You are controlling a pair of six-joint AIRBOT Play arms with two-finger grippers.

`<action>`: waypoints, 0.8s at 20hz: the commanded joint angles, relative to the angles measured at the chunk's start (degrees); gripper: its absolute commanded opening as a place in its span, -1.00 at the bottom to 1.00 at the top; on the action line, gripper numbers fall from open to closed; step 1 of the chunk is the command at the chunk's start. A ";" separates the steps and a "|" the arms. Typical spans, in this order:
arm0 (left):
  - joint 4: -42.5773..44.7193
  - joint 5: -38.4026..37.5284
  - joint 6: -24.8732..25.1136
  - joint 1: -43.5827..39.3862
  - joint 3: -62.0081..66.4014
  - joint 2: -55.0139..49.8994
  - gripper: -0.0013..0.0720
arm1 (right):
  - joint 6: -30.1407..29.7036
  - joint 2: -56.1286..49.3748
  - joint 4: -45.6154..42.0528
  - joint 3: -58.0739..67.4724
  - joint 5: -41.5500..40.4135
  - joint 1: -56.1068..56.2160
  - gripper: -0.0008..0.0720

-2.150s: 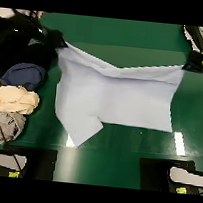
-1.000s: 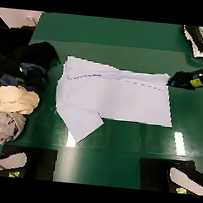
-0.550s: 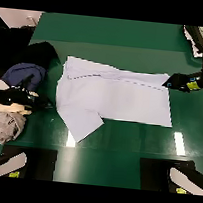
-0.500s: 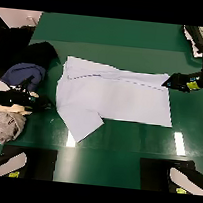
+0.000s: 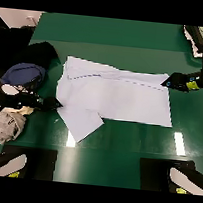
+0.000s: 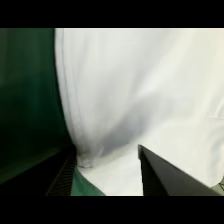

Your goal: Fold the shirts.

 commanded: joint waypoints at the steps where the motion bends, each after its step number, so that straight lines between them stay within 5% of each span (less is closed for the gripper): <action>1: 0.83 1.64 -1.31 -4.02 -0.17 -0.09 0.34 | 0.02 0.04 -0.15 -0.04 1.25 -0.52 0.22; 3: 0.55 0.02 -1.31 -4.04 -0.17 -0.09 0.25 | 0.02 0.04 -1.11 -0.07 2.58 -2.21 0.22; 4: 0.59 -0.72 -1.14 -4.04 -0.17 -0.09 -0.41 | 0.02 0.04 -1.88 -0.09 3.89 -3.50 0.22; 5: 0.63 -1.09 -1.03 -4.04 0.04 -0.09 -0.85 | 0.00 0.04 -2.10 -0.35 5.57 -5.03 0.22; 10: 0.66 -5.46 -0.07 -4.04 9.86 -0.02 -0.88 | 0.00 3.04 -7.39 -14.99 5.64 -14.51 0.22; 12: 0.70 -7.08 -0.07 -4.04 14.27 -0.02 -0.88 | -0.50 4.02 -6.93 -22.36 4.22 -20.13 0.46; 16: 0.72 -6.60 -0.09 -4.04 16.31 -0.07 -0.88 | -4.13 4.15 -3.93 -29.94 0.94 -28.61 0.48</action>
